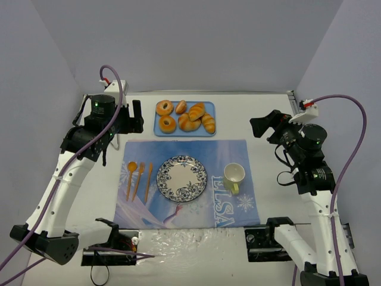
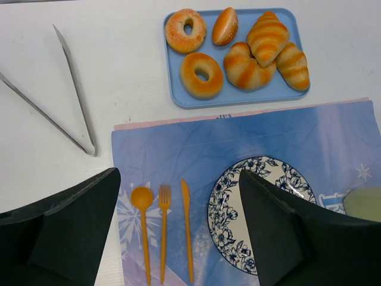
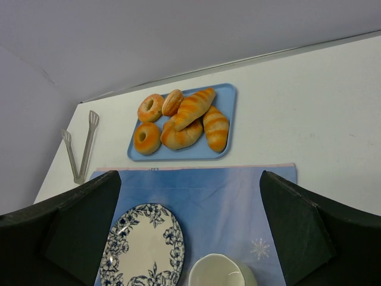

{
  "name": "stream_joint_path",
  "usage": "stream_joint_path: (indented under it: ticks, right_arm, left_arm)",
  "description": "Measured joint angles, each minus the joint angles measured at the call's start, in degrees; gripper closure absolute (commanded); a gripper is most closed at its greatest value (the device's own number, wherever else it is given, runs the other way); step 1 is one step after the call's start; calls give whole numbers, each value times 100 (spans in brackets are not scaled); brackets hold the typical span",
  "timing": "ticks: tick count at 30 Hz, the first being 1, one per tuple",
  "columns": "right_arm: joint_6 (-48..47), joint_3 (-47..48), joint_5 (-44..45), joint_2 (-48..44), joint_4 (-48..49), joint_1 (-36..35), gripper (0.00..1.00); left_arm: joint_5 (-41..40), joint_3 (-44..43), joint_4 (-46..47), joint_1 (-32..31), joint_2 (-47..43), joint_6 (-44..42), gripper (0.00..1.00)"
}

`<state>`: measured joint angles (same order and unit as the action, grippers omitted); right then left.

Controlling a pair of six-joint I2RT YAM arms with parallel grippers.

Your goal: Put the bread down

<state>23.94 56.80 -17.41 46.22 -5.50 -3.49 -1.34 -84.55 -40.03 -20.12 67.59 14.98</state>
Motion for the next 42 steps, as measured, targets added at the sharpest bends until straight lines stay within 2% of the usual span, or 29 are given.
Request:
stream_joint_path:
  ticks: [8,11,14,18,22,34,42]
  right_arm:
    - [2,0,-2,-26,-3,2,0]
    - [4,0,-2,-26,-4,2,0]
    - [7,0,-4,-26,-7,2,0]
    - [7,0,-8,-26,-9,2,0]
    - [20,0,-13,-26,-7,2,0]
    - [52,-2,-126,116,116,0,0]
    - [48,-37,-141,173,207,0,0]
  left_arm:
    - [-405,8,1,82,85,12,19]
    - [-581,-58,-21,526,427,135,16]
    - [-632,-100,32,1174,1023,378,6]
    - [-835,-101,91,1862,1873,673,4]
    - [-1006,-119,161,2241,2424,840,4]
    - [-669,-581,736,2529,4156,972,3]
    - [-579,-581,866,2529,4603,977,3]
